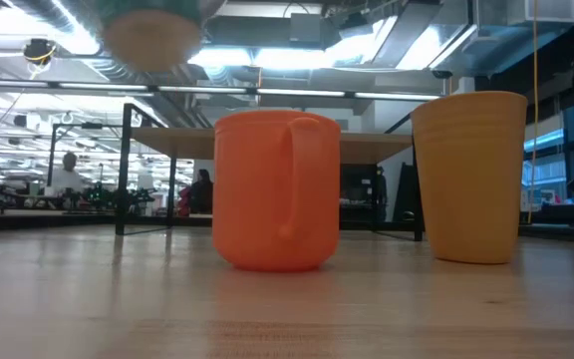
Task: Stack small to large cups/mugs on shelf
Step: Put the blue mug on the shelf
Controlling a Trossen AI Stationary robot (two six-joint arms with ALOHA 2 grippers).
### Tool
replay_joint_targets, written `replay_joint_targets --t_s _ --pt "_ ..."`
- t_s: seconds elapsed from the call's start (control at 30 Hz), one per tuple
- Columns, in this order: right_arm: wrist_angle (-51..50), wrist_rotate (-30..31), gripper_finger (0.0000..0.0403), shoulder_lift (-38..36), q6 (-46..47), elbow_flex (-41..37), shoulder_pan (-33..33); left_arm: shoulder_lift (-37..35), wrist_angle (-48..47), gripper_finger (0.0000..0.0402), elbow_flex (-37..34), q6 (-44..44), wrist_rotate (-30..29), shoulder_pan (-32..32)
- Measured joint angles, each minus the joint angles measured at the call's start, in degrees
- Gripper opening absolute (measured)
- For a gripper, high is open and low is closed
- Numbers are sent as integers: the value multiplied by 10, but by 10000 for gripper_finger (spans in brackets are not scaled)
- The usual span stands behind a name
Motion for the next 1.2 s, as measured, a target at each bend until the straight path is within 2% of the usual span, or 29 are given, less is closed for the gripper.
replay_joint_targets --t_s 0.23,0.47,0.7,0.77,0.9,1.2 --pt "0 0 16 0 0 0 0 32 -81 21 123 110 -15 103" --pt "0 0 16 0 0 0 0 117 -141 21 211 246 -4 204" --pt "0 0 16 0 0 0 0 188 -151 21 316 336 50 302" --pt "0 0 16 0 0 0 0 207 -172 21 339 355 48 328" --pt "0 0 16 0 0 0 0 233 -208 21 357 378 46 374" --pt "0 0 16 0 0 0 0 237 -183 21 358 390 61 438"
